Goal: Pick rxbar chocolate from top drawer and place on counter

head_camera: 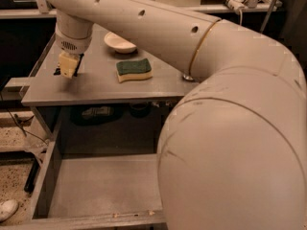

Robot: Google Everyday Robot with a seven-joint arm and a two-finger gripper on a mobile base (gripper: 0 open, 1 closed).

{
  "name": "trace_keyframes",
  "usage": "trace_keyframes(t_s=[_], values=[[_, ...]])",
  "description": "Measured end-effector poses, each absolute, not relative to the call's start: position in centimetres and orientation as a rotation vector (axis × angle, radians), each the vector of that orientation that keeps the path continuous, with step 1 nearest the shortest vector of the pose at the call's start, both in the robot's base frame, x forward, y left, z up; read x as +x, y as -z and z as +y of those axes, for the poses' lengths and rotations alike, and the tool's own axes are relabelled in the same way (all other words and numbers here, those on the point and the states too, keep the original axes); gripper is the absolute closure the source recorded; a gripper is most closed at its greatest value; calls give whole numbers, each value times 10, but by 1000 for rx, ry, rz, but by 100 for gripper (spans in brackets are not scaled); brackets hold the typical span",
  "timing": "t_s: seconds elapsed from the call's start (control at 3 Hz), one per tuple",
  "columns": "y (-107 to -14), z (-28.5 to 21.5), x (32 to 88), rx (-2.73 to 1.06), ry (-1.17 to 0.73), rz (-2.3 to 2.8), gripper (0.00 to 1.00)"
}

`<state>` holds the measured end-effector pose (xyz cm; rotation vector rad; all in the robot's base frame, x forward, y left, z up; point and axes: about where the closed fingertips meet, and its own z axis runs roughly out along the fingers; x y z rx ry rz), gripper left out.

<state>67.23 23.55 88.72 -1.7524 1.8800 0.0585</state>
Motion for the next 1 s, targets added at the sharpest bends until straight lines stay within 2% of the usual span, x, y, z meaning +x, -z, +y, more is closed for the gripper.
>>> trace_keyframes(t_s=[0.33,0.67,1.0], values=[[-887,236,672,-1752,-58,1880,11],[-887,236,672,-1753,-58,1880,0],[-887,236,672,-1753,-58,1880,0]])
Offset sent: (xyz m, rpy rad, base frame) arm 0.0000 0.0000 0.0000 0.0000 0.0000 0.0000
